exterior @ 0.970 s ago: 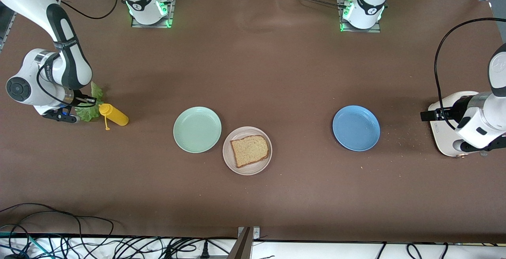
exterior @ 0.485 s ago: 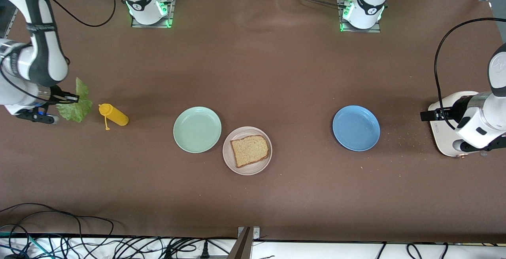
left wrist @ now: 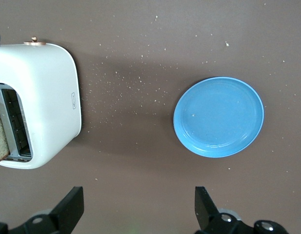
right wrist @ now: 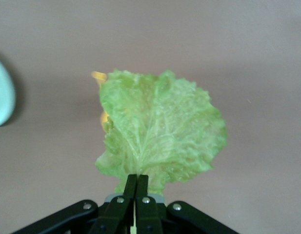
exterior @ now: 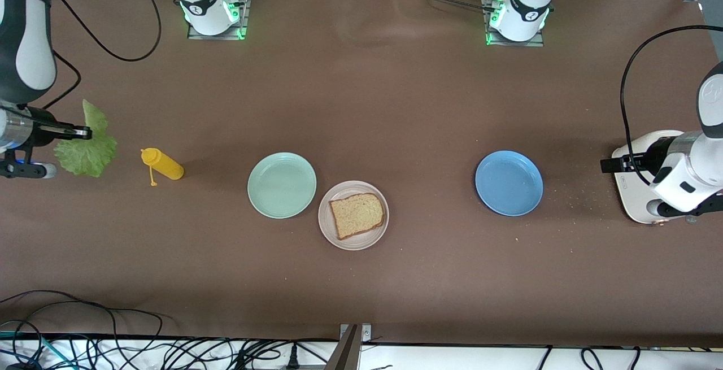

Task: Make sandwich on beige plate with both arms
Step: 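Lift the lettuce leaf and carry it over the bread with the right gripper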

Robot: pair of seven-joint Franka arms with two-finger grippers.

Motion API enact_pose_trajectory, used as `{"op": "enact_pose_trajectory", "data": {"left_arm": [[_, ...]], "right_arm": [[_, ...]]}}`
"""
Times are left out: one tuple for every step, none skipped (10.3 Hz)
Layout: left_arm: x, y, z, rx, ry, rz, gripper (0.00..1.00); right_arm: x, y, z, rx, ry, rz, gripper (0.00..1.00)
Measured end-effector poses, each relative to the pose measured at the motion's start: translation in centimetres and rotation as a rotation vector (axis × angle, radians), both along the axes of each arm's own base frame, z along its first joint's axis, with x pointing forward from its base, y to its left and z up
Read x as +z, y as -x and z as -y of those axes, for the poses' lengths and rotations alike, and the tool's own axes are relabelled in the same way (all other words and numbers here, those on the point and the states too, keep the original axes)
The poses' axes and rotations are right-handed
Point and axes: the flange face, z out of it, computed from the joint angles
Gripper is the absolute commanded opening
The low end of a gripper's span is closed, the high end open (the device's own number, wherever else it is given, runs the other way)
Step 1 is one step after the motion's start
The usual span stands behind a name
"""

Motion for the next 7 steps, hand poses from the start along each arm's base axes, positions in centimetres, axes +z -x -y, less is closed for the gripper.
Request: {"op": "enact_pose_trajectory", "data": {"left_arm": [[0.0,0.0,0.0,0.0,0.0,0.0,1.0],[0.0,0.0,0.0,0.0,0.0,0.0,1.0],[0.0,0.0,0.0,0.0,0.0,0.0,1.0],[0.0,0.0,0.0,0.0,0.0,-0.001,1.0],[0.0,0.0,0.0,0.0,0.0,-0.001,1.0],[-0.1,0.0,0.0,0.0,0.0,-0.002,1.0],[-0.1,0.0,0.0,0.0,0.0,-0.002,1.0]], "right_arm": [[0.7,-0.6,-4.1,0.048,-0.051,0.03,0.0],[1.2,-1.2,-8.1,0.099,-0.097,0.08,0.0],[1.3,-1.7,-12.6,0.164,-0.126,0.143,0.0],[0.9,-1.8,-17.6,0.236,-0.147,0.194,0.0],[-0.1,-1.8,-22.5,0.299,-0.165,0.236,0.0],[-1.5,-1.5,-26.5,0.35,-0.18,0.263,0.0],[-3.3,-1.0,-30.4,0.402,-0.193,0.276,0.0]]}}
